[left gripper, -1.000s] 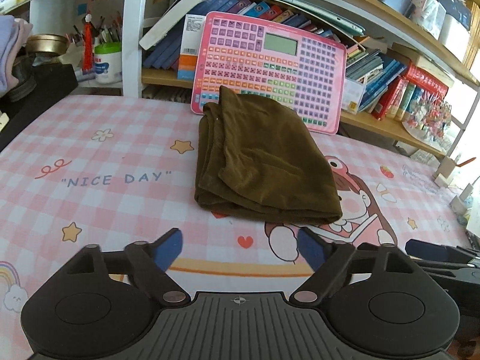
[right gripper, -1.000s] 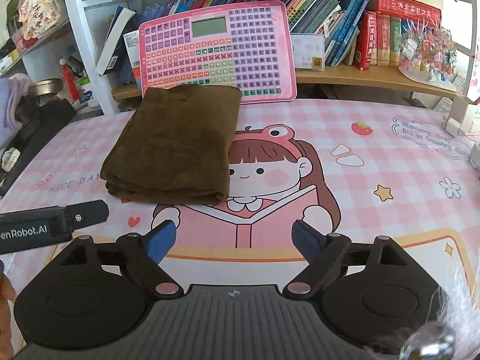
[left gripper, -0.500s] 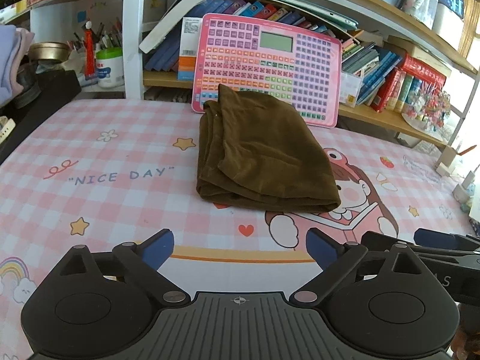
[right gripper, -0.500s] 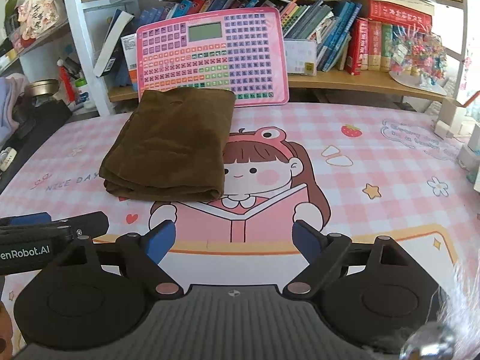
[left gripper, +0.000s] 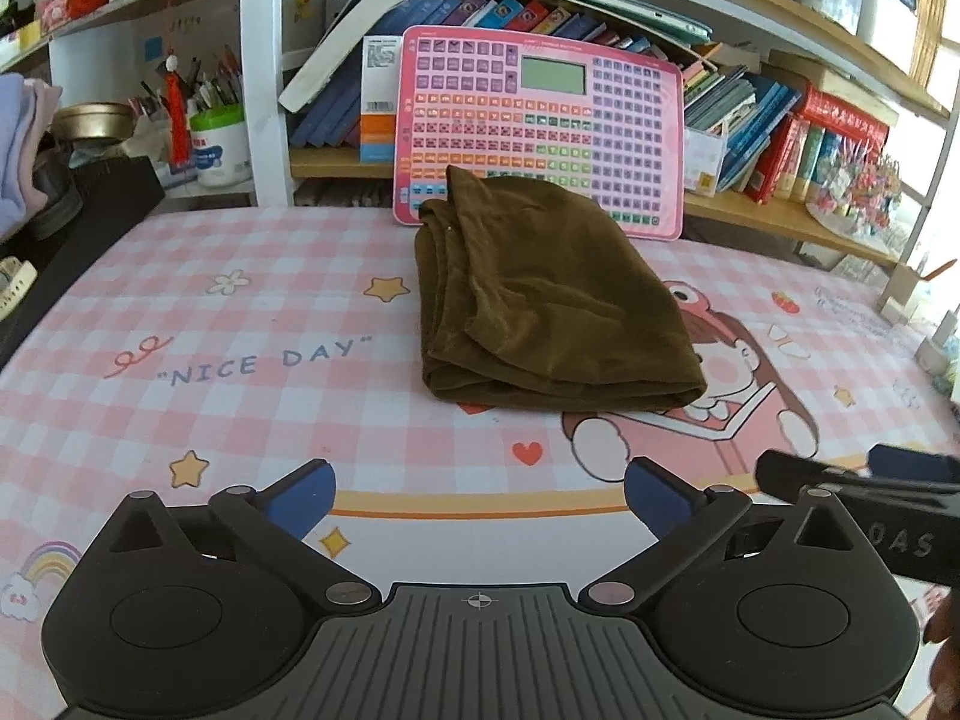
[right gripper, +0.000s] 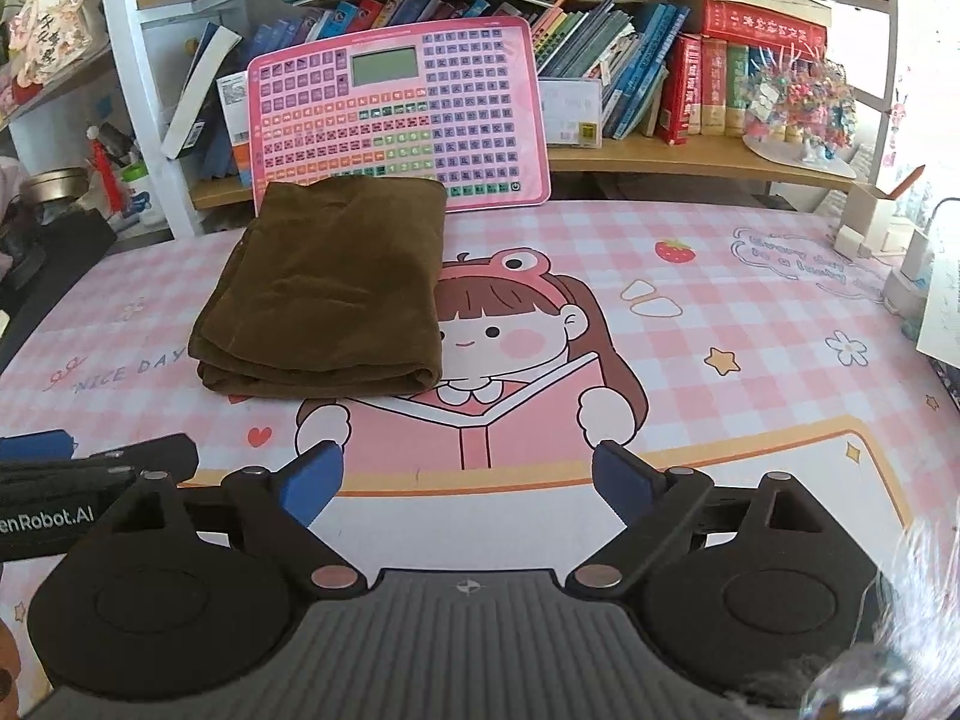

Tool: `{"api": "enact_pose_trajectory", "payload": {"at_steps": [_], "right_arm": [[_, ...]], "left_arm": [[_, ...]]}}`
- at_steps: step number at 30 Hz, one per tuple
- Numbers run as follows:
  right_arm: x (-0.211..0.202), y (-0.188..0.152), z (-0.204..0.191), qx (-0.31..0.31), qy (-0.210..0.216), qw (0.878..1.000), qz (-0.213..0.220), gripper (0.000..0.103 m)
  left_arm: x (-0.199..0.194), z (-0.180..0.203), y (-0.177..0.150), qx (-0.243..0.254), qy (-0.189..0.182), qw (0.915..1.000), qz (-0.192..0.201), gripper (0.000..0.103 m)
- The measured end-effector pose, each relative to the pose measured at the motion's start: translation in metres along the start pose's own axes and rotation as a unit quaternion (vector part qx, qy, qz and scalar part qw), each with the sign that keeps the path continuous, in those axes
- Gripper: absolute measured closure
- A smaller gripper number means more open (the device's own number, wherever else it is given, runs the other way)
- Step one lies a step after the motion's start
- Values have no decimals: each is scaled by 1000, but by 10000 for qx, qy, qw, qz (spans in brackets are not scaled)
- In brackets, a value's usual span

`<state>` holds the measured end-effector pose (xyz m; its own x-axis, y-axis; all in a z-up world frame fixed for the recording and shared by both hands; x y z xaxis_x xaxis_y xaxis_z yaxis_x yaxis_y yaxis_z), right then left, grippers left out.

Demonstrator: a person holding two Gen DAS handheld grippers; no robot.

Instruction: Fold clothes

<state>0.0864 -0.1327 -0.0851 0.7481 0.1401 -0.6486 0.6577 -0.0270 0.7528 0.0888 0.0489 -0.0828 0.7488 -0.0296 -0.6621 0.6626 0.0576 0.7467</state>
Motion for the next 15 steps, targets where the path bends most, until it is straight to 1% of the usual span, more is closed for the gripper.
{"api": "enact_pose_trajectory", "payload": {"at_steps": [3,11,15], "right_arm": [[-1,1,0,8,-33,10000,28,10],[0,4,2,37,-171,9998,58,9],[0,4,-1,-1,-155,9999,44,9]], "left_arm": [[0,-2,1,44,29,10000,8,0],[-2,1,3,134,-36,9999,81,0],[-2,0,4,132,-41,9999,90,0]]}}
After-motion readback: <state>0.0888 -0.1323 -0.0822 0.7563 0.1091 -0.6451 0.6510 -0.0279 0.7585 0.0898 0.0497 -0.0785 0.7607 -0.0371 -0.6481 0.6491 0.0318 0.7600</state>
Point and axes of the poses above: each gripper's, at about its wrist camera, not at the fingertips, and x roughly the way its jaws point, z to its right, y to its top, the point moved 9 cm from there along x, roughly the way its jaws point, and after that the axes turned 1 degree about z, right-handed, at the moved point
